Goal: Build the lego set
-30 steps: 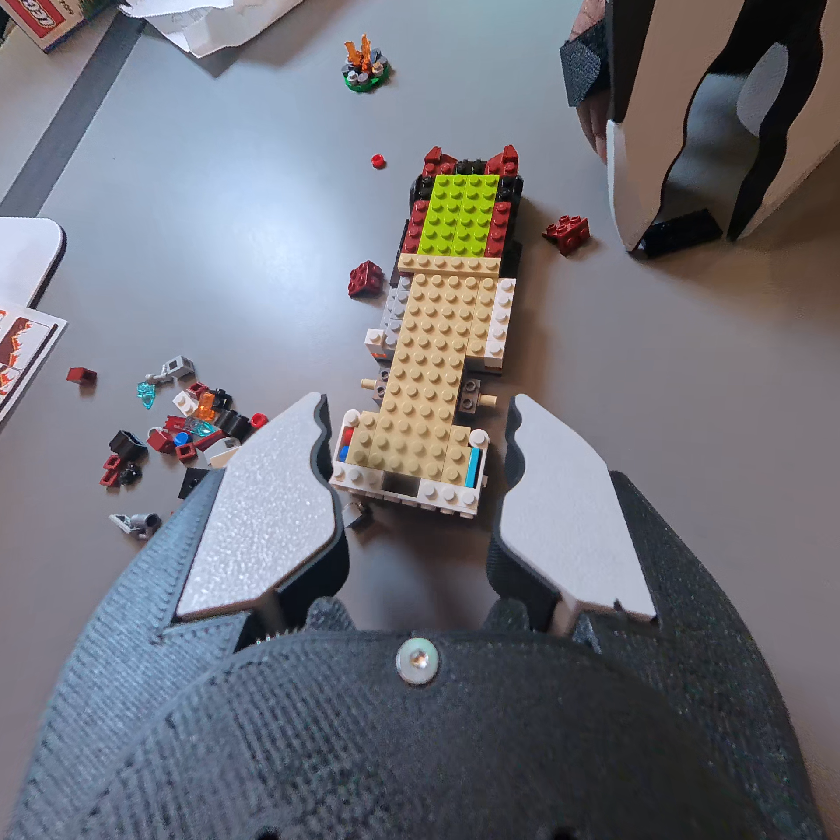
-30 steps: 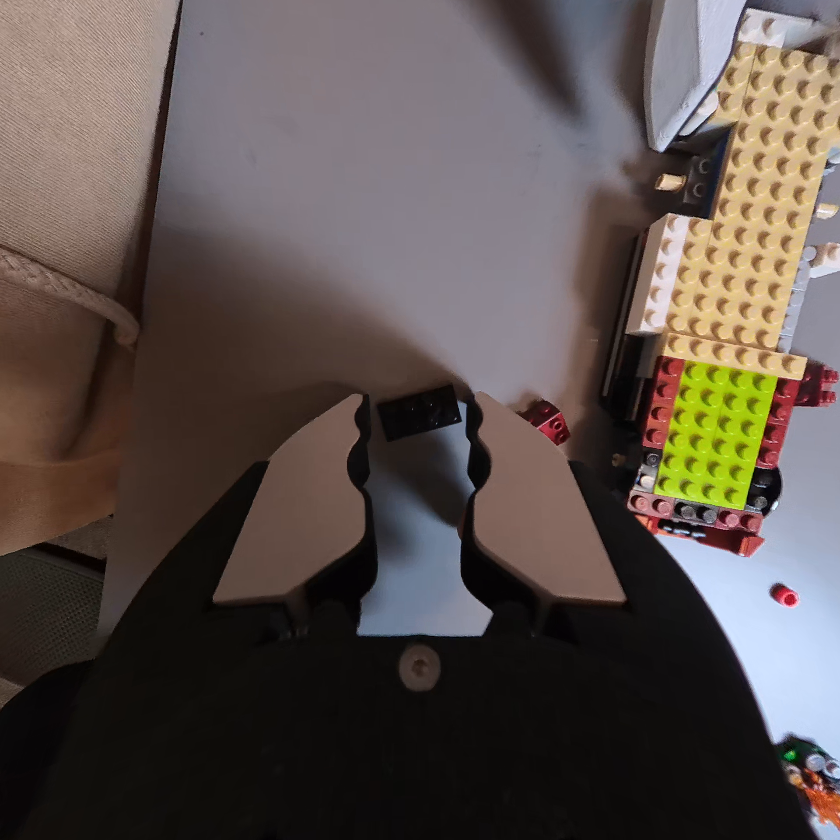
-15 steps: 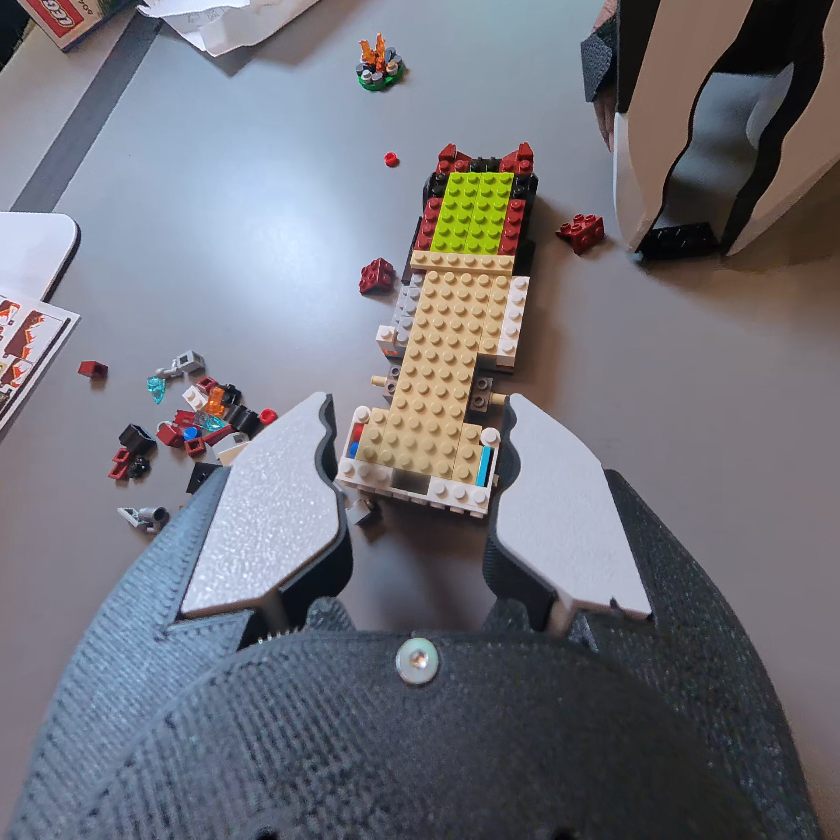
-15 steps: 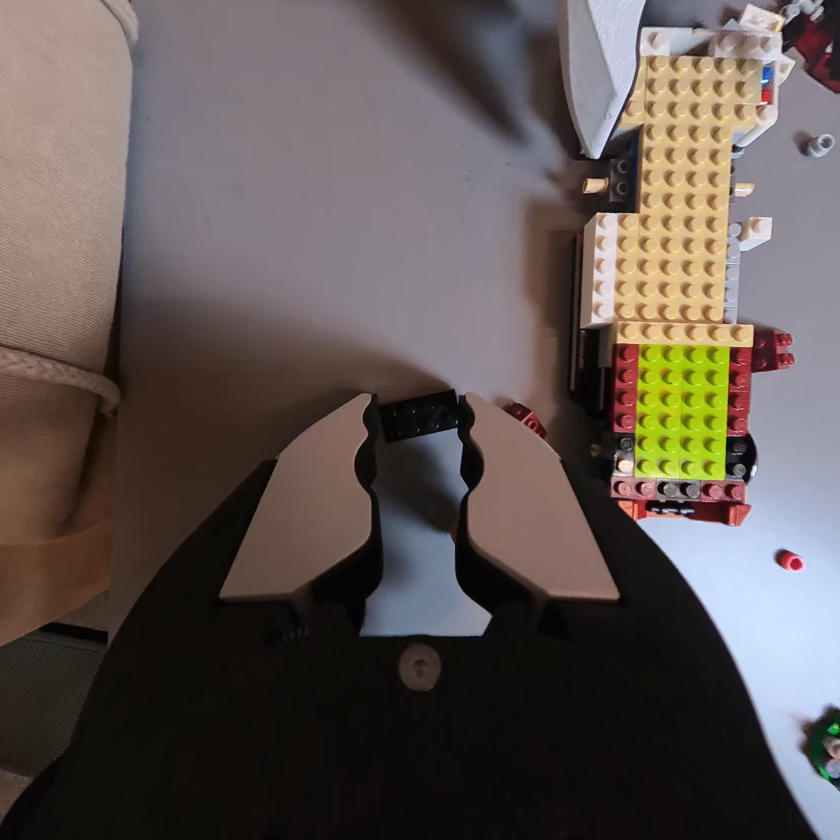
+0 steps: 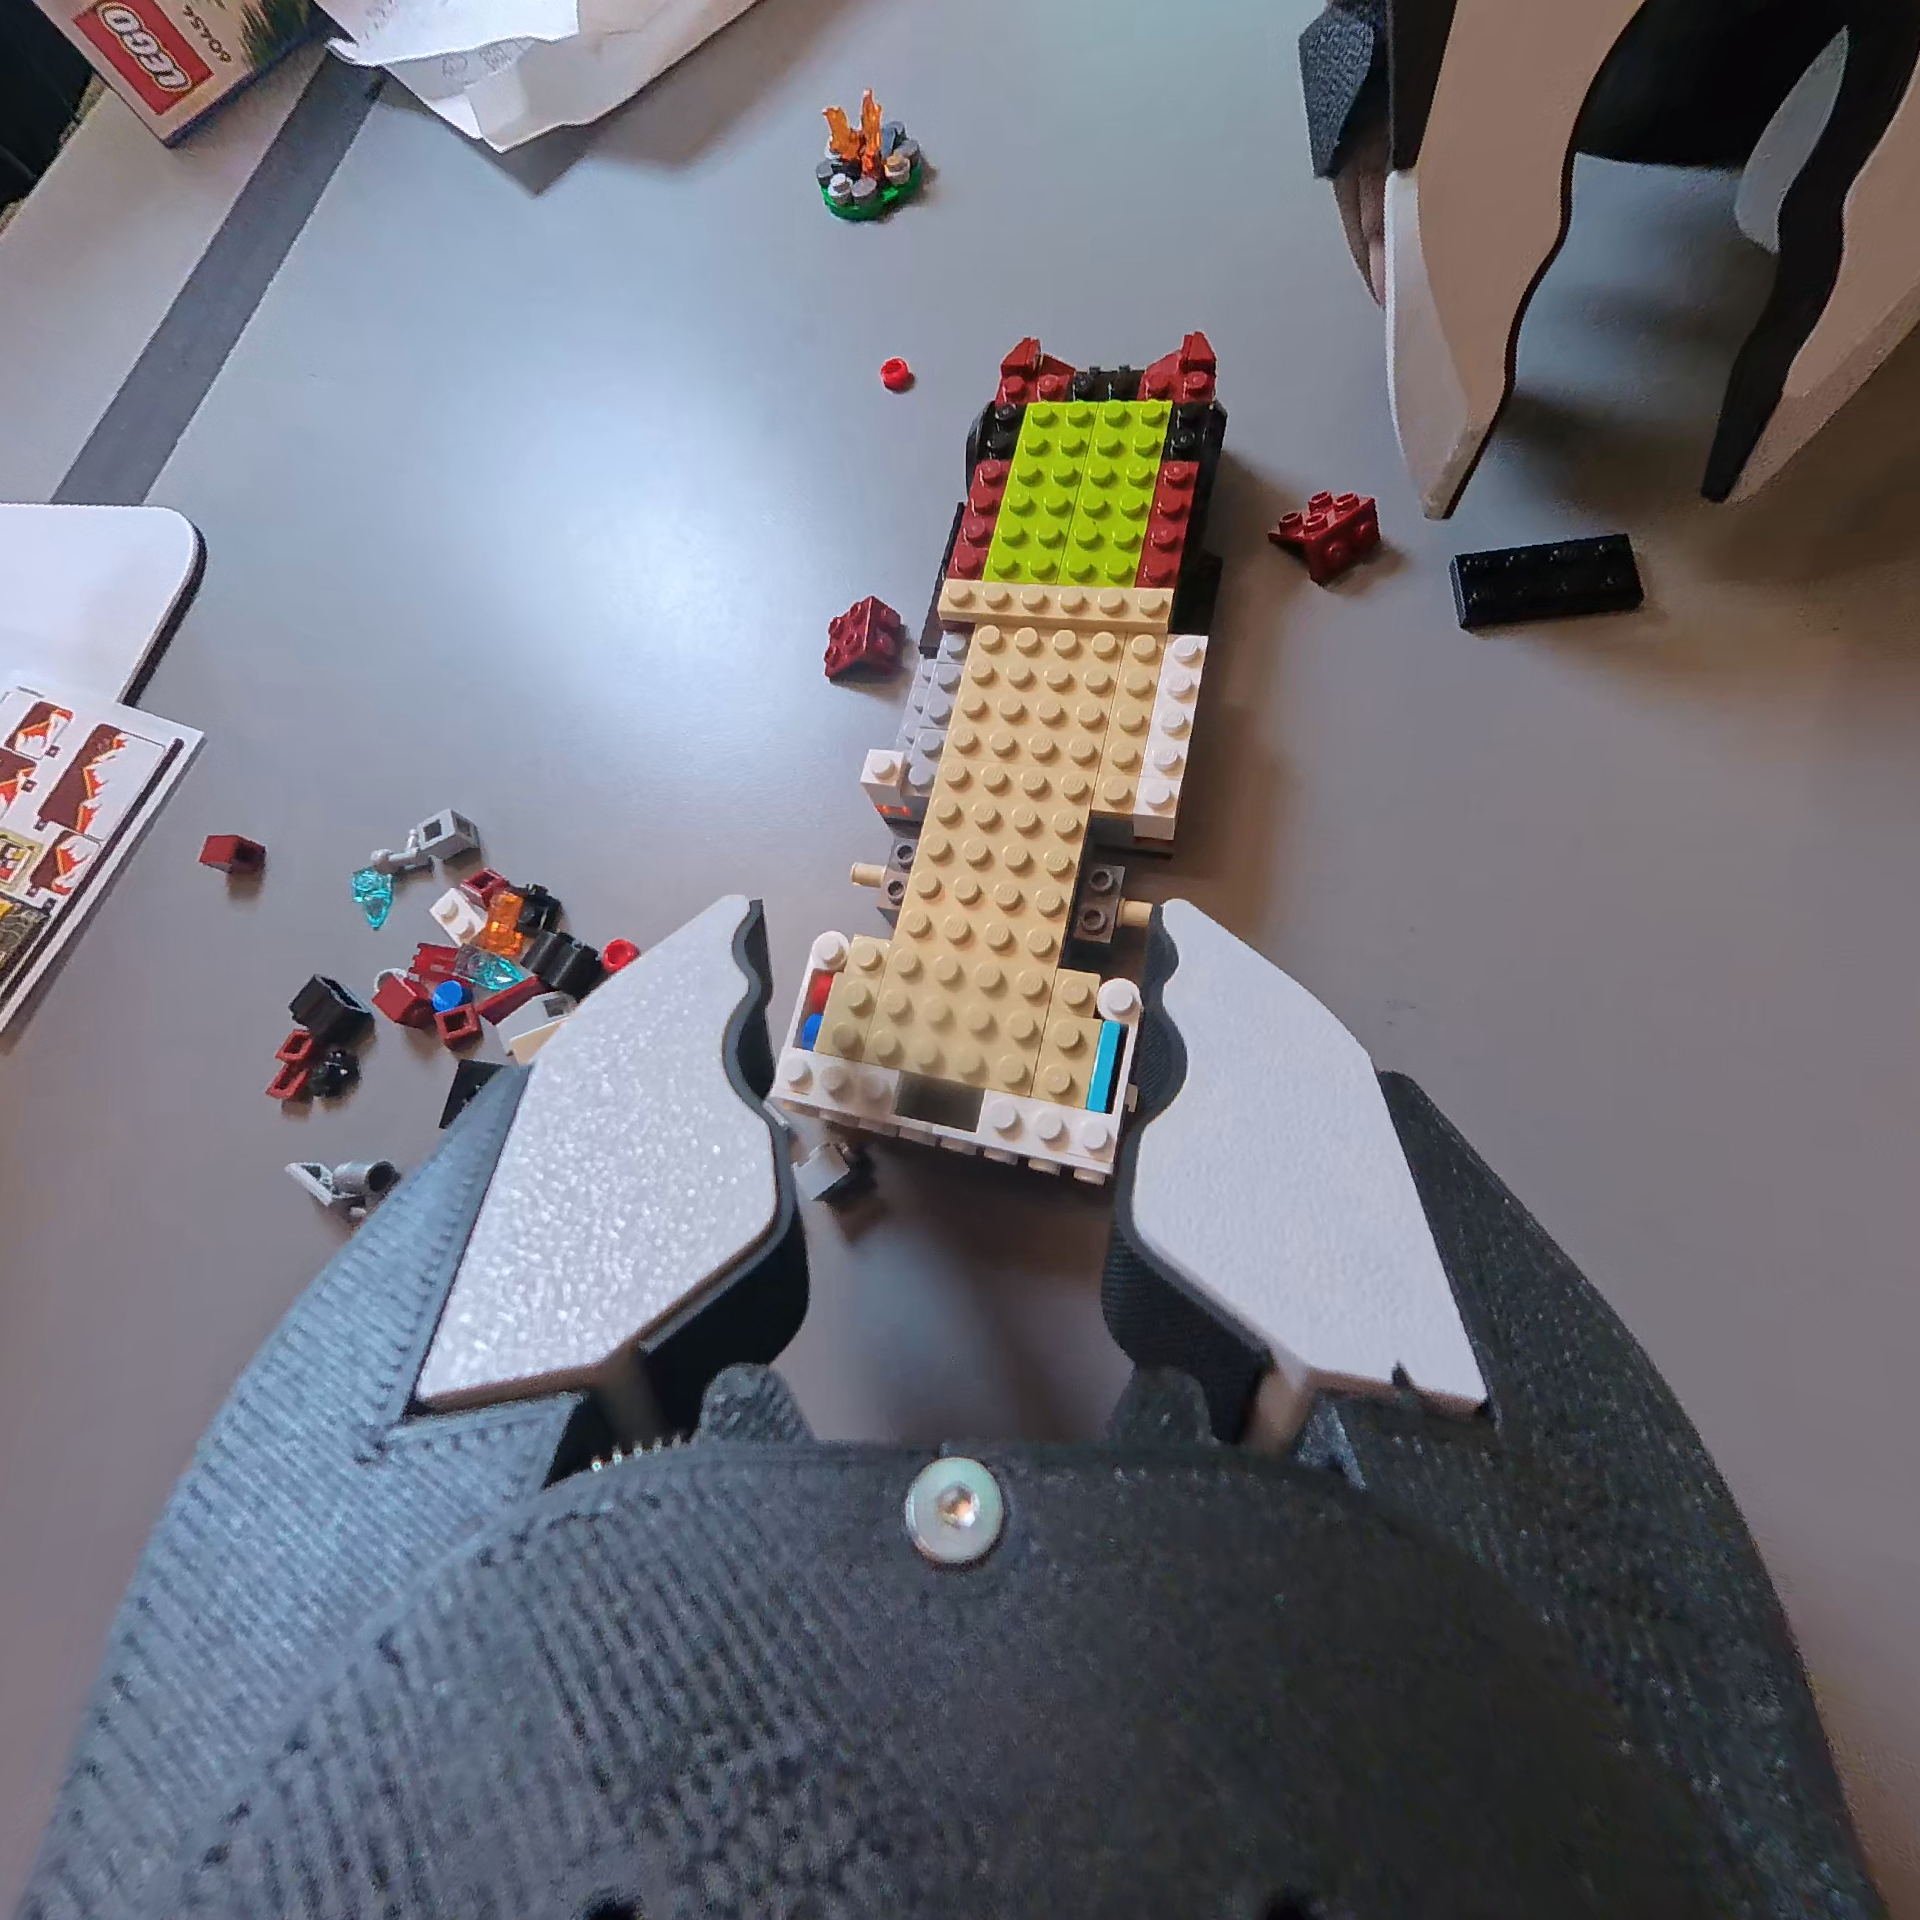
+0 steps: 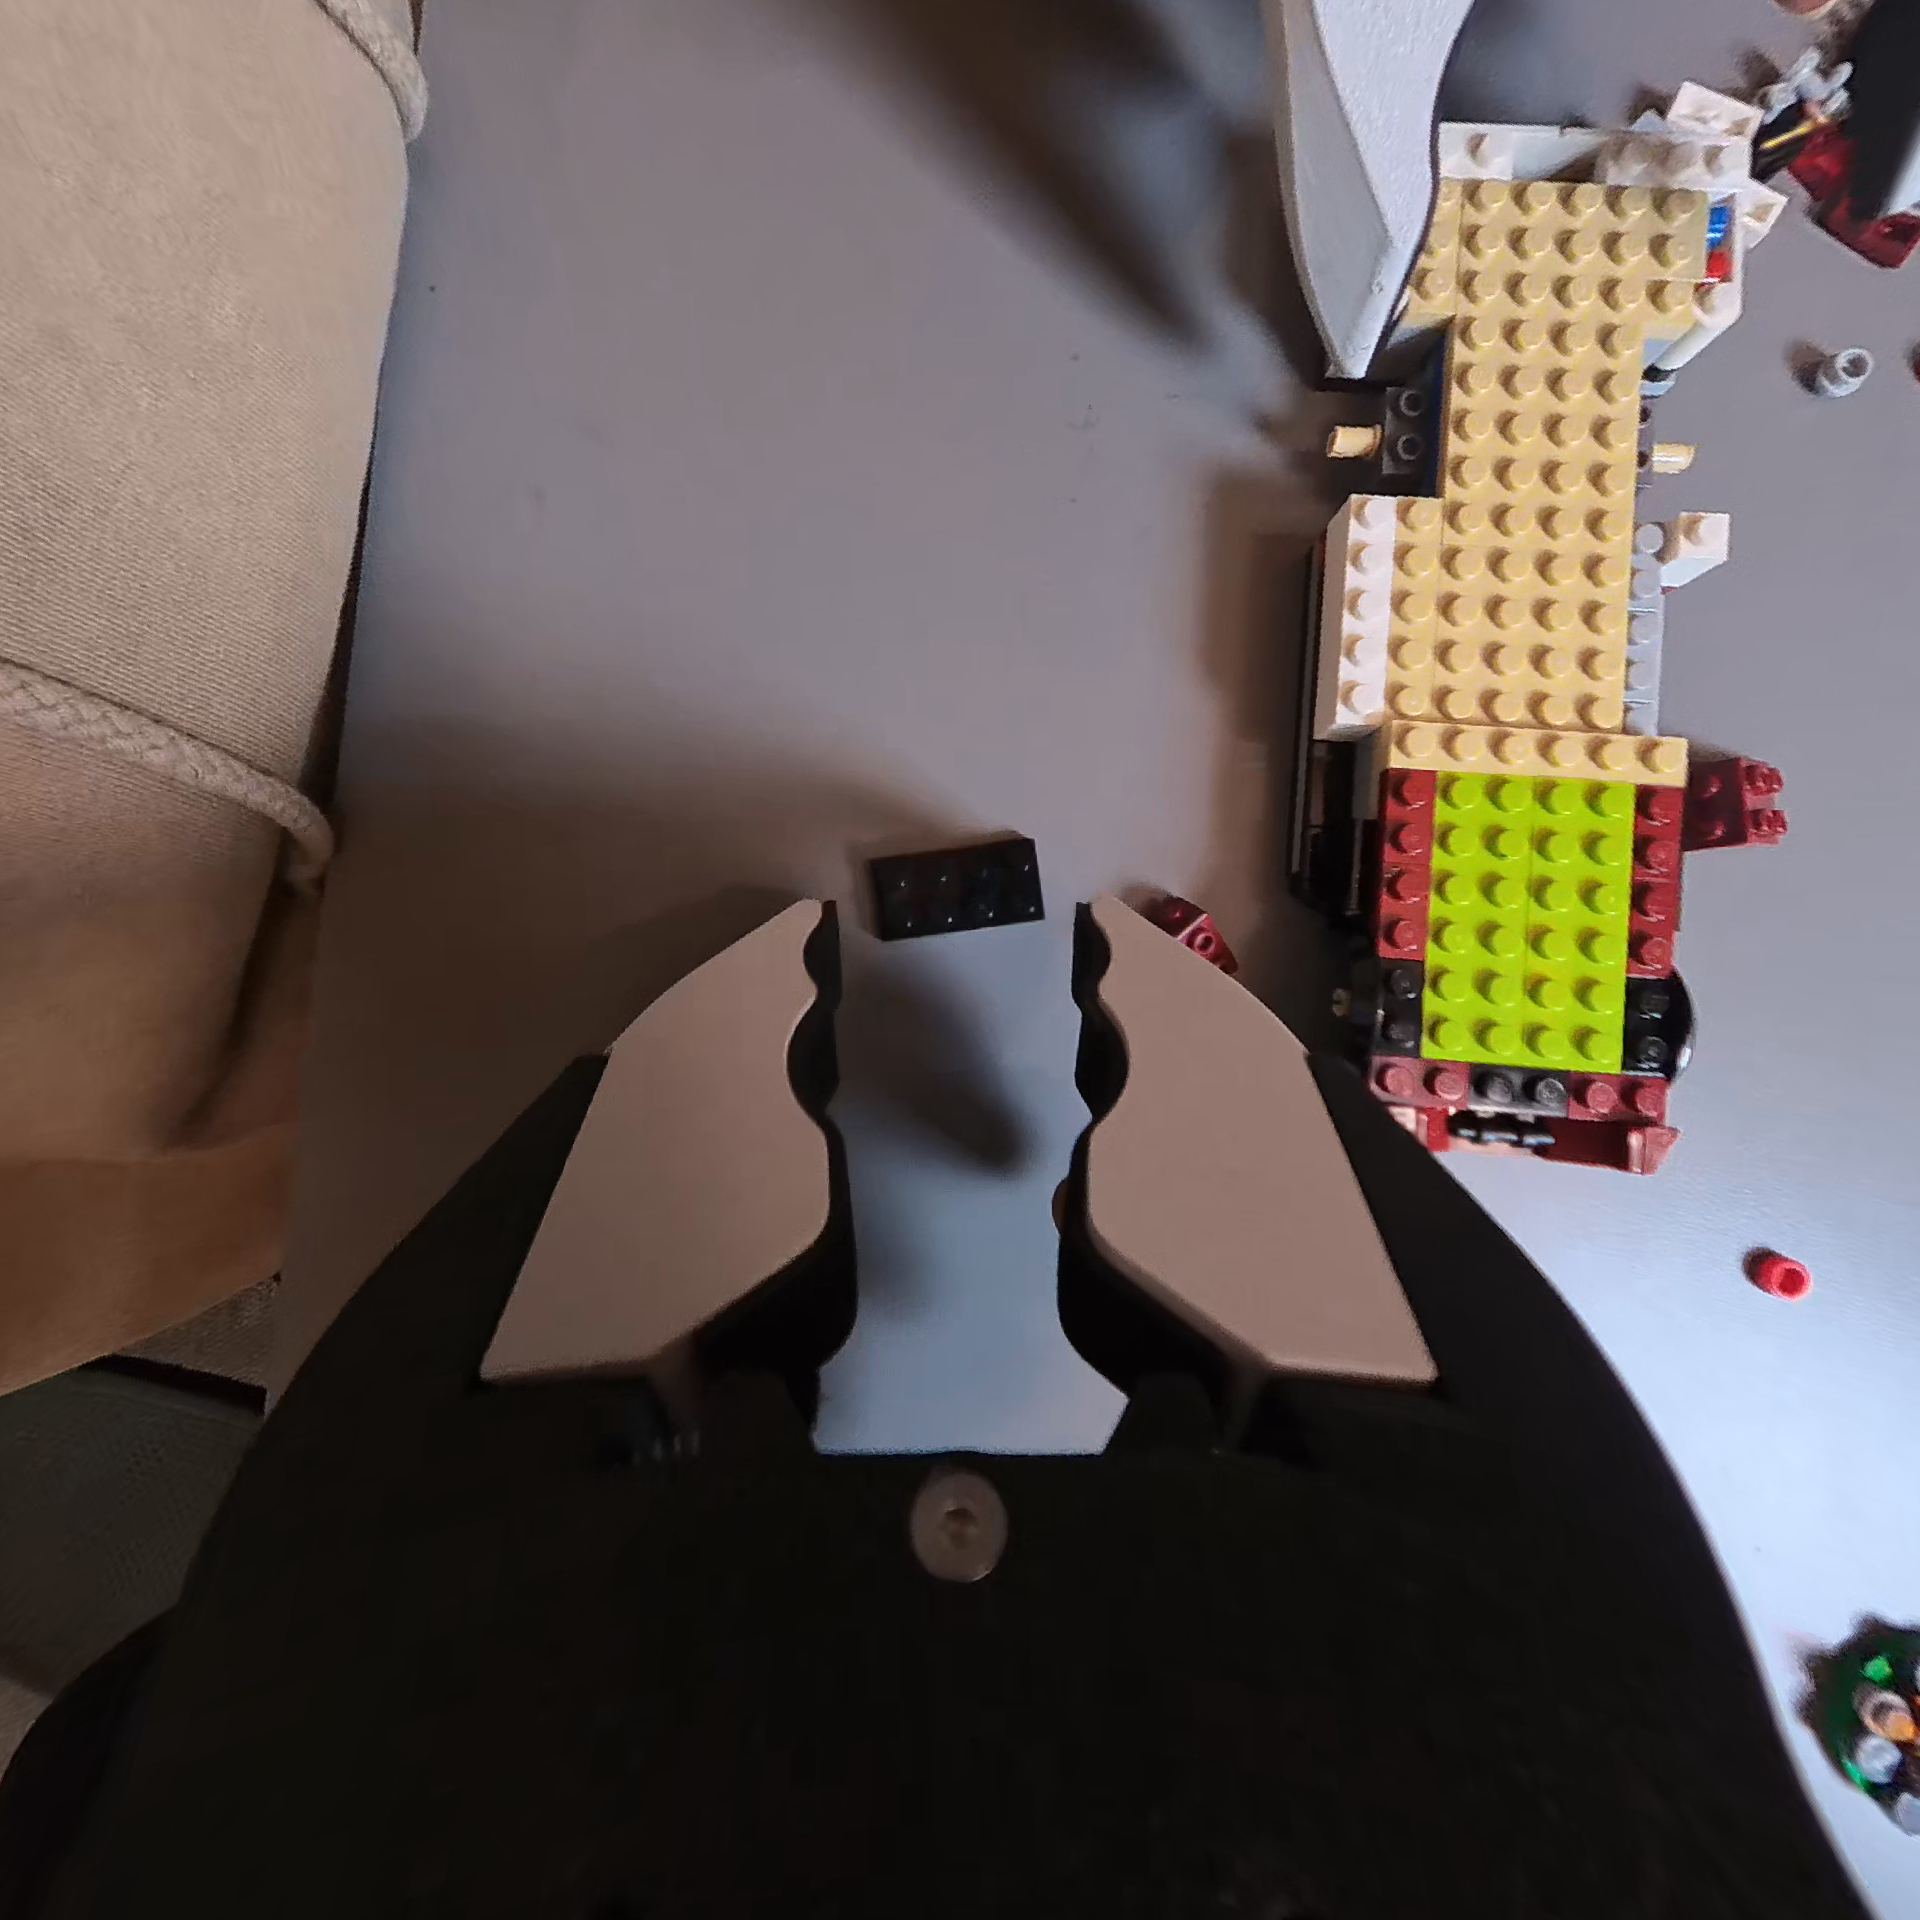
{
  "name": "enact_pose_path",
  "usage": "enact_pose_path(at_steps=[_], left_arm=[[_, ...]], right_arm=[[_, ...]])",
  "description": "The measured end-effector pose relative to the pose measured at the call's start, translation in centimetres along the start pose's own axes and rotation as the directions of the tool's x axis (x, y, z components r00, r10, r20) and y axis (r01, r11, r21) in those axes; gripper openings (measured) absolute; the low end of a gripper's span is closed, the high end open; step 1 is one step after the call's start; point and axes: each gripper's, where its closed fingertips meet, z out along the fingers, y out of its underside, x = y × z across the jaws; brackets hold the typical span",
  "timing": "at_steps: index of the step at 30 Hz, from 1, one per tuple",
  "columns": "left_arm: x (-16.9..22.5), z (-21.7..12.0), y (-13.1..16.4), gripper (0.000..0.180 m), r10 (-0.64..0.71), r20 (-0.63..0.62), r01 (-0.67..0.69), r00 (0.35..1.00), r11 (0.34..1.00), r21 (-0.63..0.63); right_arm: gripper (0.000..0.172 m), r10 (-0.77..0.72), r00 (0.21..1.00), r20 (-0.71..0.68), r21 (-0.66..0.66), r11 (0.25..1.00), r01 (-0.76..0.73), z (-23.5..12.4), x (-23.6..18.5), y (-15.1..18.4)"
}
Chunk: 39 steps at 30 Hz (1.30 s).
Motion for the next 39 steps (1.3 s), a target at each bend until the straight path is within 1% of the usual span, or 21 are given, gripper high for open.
enact_pose_path(at_steps=[5,6,8,9,13,15,19,21,24,31,39], left_arm=[[0.0,-0.1,-0.1,0.069,-0.001,-0.001,0.001,1.000,1.000,0.006],[0.0,-0.1,-0.1,0.069,-0.001,-0.001,0.001,1.000,1.000,0.007],[0.1,-0.1,-0.1,0.069,-0.002,-0.006,0.002,1.000,1.000,0.007],[0.1,-0.1,-0.1,0.069,-0.001,-0.007,0.001,1.000,1.000,0.007],[0.2,0.0,-0.1,0.069,0.002,-0.012,-0.002,1.000,1.000,0.007],[0.3,0.0,-0.1,0.069,0.004,-0.012,-0.004,1.000,1.000,0.007],[-0.1,-0.1,0.0,0.069,0.004,-0.002,-0.003,1.000,1.000,0.007],[-0.2,-0.2,0.1,0.068,-0.007,-0.002,0.007,1.000,1.000,0.013],[-0.3,-0.3,0.2,0.068,-0.017,-0.004,0.017,1.000,1.000,0.015],[-0.6,-0.2,0.6,0.068,-0.028,-0.005,0.028,1.000,1.000,0.009],[-0.6,-0.5,0.5,0.069,-0.030,-0.009,0.030,1.000,0.999,0.015]], right_arm=[[0.043,-0.034,0.999,0.015,-0.047,0.998,0.035,1.0,-0.1,0.3],[0.041,-0.040,0.999,0.011,-0.054,0.998,0.040,1.1,-0.1,0.3],[0.033,-0.044,0.999,0.007,-0.064,0.997,0.045,1.2,0.1,0.4],[0.033,-0.039,0.999,0.006,-0.066,0.997,0.040,1.2,0.1,0.3],[0.033,-0.031,1.000,0.007,-0.058,0.998,0.031,1.1,0.2,0.2],[0.032,-0.016,1.000,0.001,-0.016,1.000,0.016,0.4,0.7,-0.5],[0.032,0.026,0.993,-0.111,0.070,0.997,-0.018,-2.0,4.3,-2.3],[0.032,0.054,0.985,-0.162,0.082,0.996,-0.041,-2.7,6.4,-2.7],[0.032,0.093,0.976,-0.197,0.072,0.994,-0.080,-2.5,8.6,-2.6],[0.032,0.112,0.979,-0.169,0.011,0.994,-0.112,-1.0,9.5,-1.9],[0.032,0.096,0.986,-0.134,-0.026,0.995,-0.100,-0.6,9.6,-1.7]])
